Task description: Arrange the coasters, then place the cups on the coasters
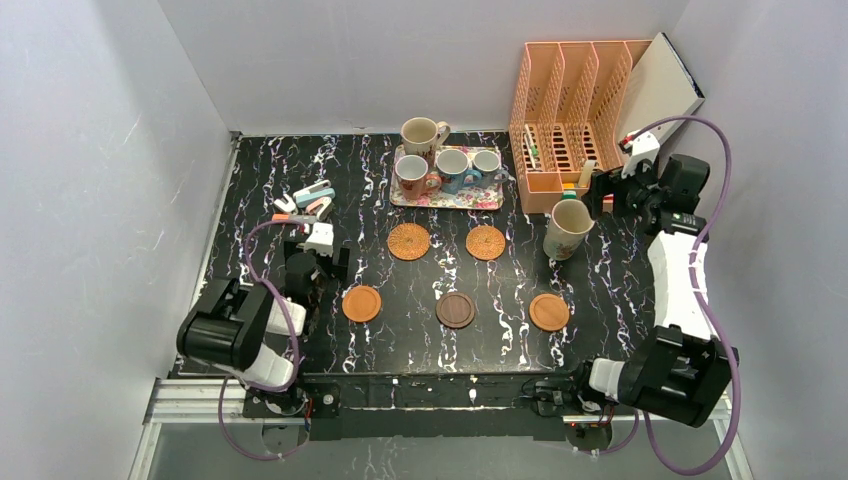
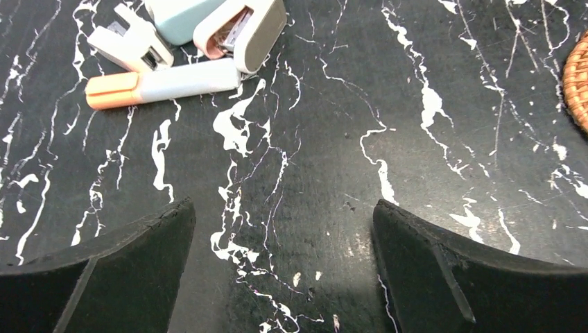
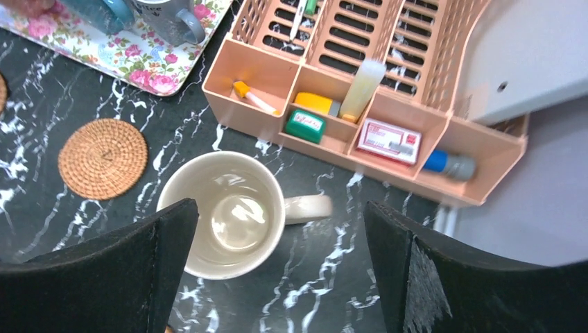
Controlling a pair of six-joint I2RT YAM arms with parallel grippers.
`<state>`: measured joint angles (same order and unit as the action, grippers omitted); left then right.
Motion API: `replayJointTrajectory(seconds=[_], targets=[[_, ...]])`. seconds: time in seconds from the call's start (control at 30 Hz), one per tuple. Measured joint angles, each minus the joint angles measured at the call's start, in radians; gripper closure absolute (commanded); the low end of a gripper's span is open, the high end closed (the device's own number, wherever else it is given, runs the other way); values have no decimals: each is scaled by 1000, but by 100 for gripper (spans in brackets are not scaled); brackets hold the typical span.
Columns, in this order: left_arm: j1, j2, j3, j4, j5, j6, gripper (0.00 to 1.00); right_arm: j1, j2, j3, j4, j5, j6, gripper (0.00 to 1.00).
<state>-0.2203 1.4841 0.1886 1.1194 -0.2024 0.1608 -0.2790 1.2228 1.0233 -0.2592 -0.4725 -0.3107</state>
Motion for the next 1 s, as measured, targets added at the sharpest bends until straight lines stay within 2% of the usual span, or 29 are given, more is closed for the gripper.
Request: replayJointTrajectory(seconds=[0.37,0.7,1.0], targets=[[77,185,-37,238,81,-51,2,-63,200,320,-272,-158,-468,2],[82,193,35,196,-34,-117,2,-74,201,267,-384,-230,-726,2],[82,194,44,152,-72,-132,2,-75,201,244,-467,-222,-851,2]])
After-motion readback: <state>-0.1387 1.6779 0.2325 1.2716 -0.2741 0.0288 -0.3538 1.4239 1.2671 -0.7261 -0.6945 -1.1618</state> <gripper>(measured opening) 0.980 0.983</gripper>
